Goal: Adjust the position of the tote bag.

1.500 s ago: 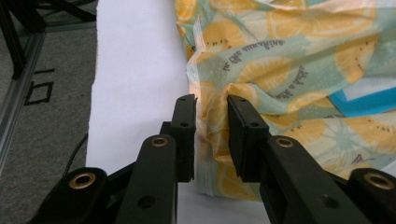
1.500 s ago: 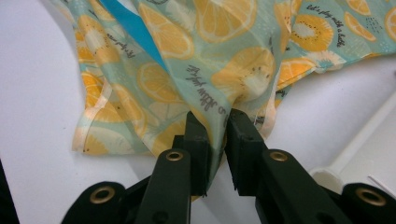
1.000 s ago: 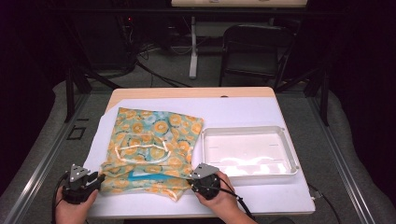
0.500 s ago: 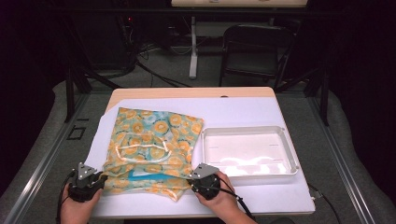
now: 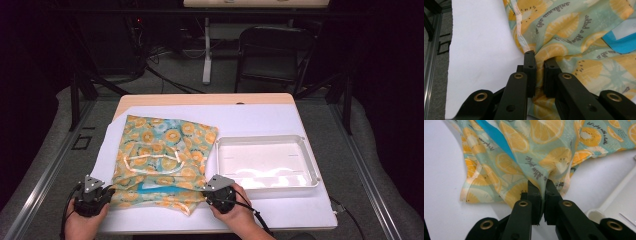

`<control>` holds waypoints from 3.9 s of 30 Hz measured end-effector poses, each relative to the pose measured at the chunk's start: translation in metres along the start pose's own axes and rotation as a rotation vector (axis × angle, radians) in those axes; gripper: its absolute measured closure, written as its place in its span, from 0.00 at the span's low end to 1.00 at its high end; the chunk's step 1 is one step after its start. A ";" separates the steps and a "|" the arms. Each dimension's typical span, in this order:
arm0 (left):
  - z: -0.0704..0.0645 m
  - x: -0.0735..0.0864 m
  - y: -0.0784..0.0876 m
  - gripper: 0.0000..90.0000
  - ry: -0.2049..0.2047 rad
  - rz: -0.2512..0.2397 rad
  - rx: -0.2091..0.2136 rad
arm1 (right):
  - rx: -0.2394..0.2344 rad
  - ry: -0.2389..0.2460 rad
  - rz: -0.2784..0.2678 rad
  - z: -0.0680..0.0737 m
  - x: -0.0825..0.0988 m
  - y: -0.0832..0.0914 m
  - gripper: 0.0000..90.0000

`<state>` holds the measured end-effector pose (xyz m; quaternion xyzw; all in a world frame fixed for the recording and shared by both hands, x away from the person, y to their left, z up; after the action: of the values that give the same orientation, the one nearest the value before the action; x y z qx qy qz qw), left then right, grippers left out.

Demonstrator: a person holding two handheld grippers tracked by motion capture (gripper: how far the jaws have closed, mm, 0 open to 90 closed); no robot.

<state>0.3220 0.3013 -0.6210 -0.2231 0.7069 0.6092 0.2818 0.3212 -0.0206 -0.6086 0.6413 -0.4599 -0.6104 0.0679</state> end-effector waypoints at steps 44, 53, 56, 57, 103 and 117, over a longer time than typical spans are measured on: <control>-0.003 -0.014 0.032 0.99 0.028 -0.075 0.099 | -0.125 -0.156 -0.064 -0.007 -0.007 0.010 1.00; -0.008 -0.022 0.040 0.99 0.005 -0.082 0.127 | -0.182 -0.213 -0.086 -0.010 -0.012 0.014 1.00; -0.010 -0.024 0.042 0.99 -0.003 -0.082 0.133 | -0.192 -0.219 -0.102 -0.012 -0.016 0.017 1.00; -0.010 -0.025 0.043 0.99 -0.004 -0.082 0.134 | -0.196 -0.221 -0.107 -0.013 -0.018 0.018 1.00; -0.023 -0.118 0.100 1.00 -0.098 -0.236 0.141 | -0.139 -0.159 -0.273 -0.063 -0.092 0.075 1.00; -0.024 -0.159 0.108 1.00 -0.093 -0.272 0.144 | -0.091 -0.136 -0.302 -0.091 -0.123 0.085 1.00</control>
<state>0.3656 0.2902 -0.4328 -0.2676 0.6981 0.5229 0.4094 0.3753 -0.0293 -0.4422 0.6567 -0.3337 -0.6758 -0.0266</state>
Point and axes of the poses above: each handheld gripper's, and its own axes: y roughly backward along the jaws, x roughly out of its underside, z roughly to its left, the point moved 9 cm from there along -y, roughly forward along the jaws, and after that the axes turned 14 degrees about y, right-handed, at the moved point
